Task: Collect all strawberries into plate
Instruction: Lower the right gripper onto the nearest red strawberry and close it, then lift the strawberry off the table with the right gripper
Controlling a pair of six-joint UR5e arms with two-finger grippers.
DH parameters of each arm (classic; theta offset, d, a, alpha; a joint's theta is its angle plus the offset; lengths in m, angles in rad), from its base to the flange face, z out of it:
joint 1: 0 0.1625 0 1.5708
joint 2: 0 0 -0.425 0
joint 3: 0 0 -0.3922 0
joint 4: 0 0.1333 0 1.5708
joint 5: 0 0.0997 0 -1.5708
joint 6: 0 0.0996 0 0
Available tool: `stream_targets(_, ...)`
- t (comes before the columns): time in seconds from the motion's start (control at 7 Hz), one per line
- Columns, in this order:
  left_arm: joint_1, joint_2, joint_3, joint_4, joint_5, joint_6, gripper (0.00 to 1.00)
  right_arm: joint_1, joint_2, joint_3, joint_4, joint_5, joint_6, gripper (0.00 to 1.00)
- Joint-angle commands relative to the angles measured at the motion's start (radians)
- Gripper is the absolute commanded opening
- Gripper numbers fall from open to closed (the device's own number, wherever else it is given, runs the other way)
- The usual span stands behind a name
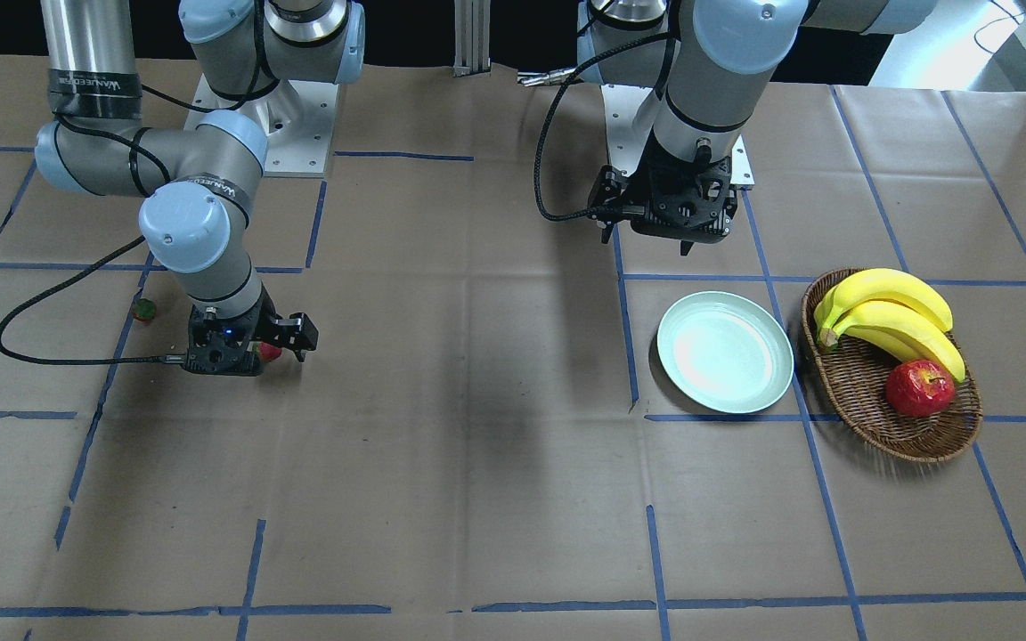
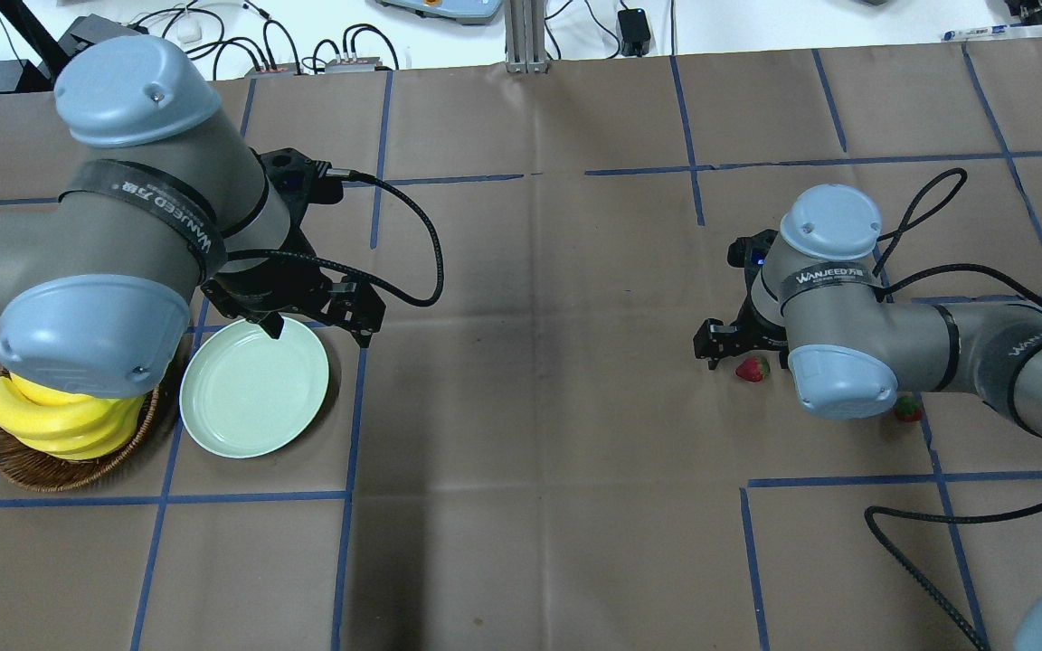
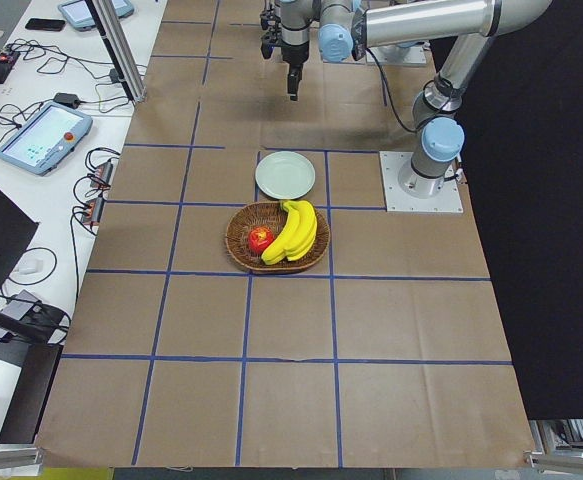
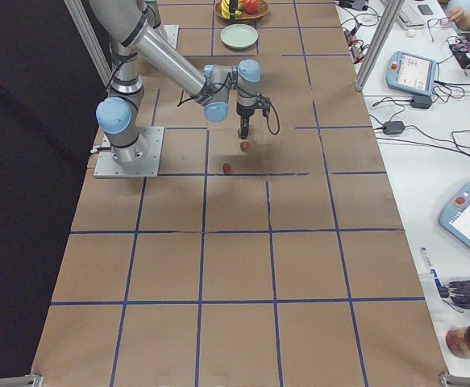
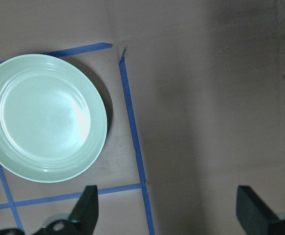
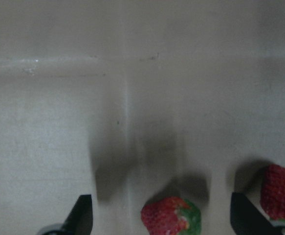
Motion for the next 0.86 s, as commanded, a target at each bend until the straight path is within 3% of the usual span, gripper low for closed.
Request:
stream_targets(0.0, -0.001, -0.010, -0.001, 0.001, 0.000, 0.001, 1.00, -0.001, 0.000, 0.001, 0.014, 0.001, 0.000, 0.77)
stream_targets(0.29, 0.001, 0.002, -0.003, -0.001, 0.003, 0.001, 1.00, -0.001, -0.001, 0.001, 0.045, 0.001, 0.000, 0.63)
stream_targets(0.57, 0.001, 0.007, -0.003, 0.001, 0.005, 0.001, 1.00, -0.007, -0.003, -0.004, 0.045, 0.001, 0.000, 0.26)
stream_targets(0.71, 0.001, -0.002, -0.003, 0.001, 0.005, 0.001, 1.00, -0.007, -0.009, -0.010, 0.047, 0.001, 0.000, 0.16)
